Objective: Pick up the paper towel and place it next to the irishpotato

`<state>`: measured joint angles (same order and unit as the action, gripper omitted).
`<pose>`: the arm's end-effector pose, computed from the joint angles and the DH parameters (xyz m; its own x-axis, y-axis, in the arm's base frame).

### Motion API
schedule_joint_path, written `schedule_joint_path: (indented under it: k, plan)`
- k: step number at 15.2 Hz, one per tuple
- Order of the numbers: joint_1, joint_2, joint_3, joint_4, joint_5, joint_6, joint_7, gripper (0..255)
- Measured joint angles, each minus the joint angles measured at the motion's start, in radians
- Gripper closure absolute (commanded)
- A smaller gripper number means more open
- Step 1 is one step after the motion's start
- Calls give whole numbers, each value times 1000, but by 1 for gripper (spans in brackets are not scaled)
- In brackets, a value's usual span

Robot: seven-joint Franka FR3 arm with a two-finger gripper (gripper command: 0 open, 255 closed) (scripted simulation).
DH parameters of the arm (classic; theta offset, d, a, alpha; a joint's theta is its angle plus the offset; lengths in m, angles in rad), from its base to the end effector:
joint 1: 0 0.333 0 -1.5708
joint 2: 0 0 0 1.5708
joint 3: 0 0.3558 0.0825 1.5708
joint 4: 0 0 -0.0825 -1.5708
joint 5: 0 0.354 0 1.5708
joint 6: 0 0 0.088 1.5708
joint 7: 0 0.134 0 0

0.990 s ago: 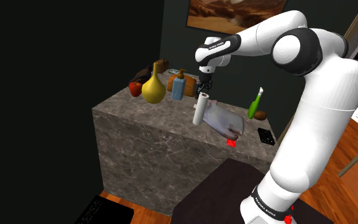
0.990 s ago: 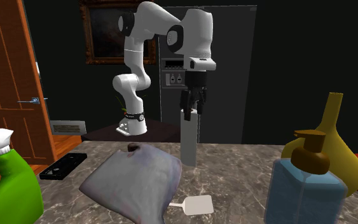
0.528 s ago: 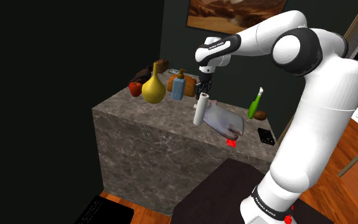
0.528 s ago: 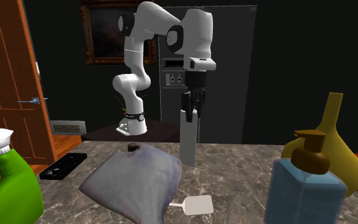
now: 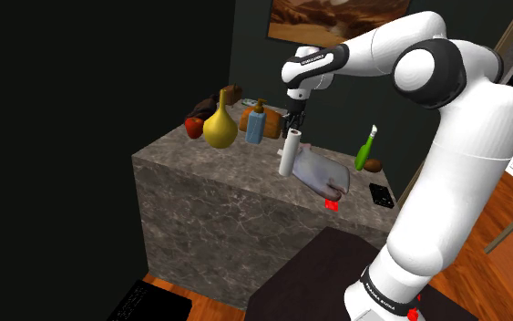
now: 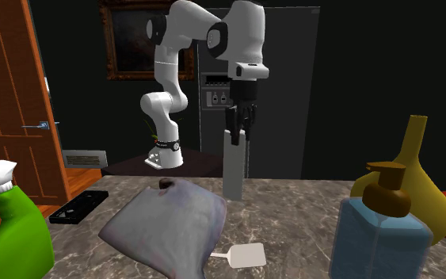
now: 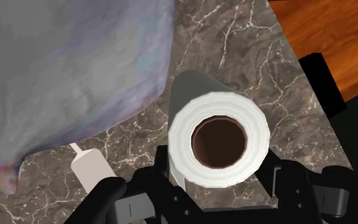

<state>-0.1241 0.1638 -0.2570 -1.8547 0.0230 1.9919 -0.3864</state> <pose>0.5399 -0.2065 0.4583 0.9996 -0.0016 -0.0272 -0.0013 -0.9999 0.0112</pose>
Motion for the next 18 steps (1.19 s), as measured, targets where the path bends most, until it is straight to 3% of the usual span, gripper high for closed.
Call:
schedule_joint_path:
  k: [18]
  plan:
    - [2, -32, -1, 204, -10, -235, 8, 255]
